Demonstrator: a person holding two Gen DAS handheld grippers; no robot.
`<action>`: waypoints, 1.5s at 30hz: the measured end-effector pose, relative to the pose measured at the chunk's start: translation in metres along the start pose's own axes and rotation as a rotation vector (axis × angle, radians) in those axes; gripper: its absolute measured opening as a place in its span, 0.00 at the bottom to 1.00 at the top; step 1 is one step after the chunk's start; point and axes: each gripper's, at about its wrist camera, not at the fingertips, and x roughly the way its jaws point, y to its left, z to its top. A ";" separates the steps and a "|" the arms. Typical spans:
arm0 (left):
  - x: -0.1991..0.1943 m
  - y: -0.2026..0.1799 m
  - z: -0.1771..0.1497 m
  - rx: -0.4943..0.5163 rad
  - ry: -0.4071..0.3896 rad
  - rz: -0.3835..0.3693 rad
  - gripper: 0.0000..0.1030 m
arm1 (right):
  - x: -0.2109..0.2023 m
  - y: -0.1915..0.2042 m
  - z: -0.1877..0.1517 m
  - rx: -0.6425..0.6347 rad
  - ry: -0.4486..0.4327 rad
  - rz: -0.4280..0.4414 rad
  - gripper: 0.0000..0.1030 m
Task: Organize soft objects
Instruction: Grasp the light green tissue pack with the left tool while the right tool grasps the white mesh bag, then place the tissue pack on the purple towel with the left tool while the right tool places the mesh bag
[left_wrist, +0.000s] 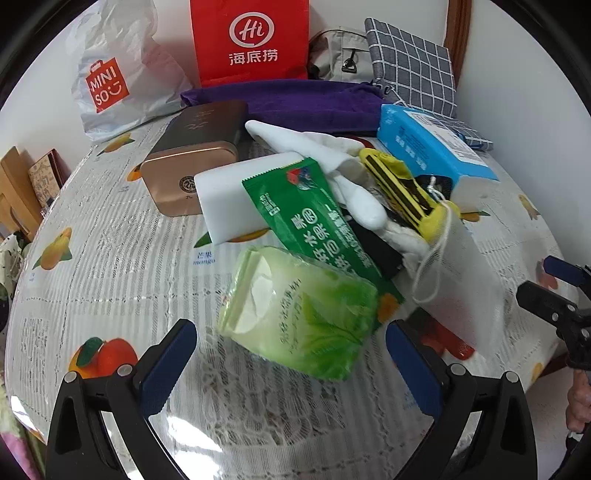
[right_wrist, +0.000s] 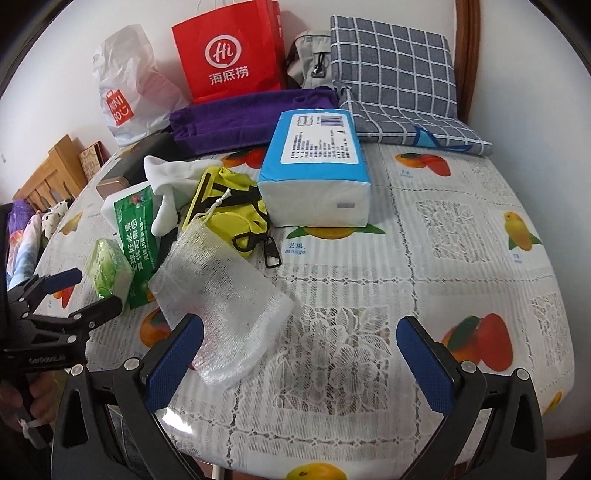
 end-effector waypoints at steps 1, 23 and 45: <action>0.003 0.001 0.001 -0.003 -0.002 -0.001 1.00 | 0.003 0.001 0.001 -0.010 0.001 0.000 1.00; 0.003 0.043 0.002 -0.128 -0.024 -0.097 0.78 | 0.056 0.060 -0.003 -0.227 0.049 0.044 0.97; -0.016 0.060 0.005 -0.189 -0.024 -0.024 0.78 | 0.009 0.000 0.002 -0.102 -0.010 0.112 0.14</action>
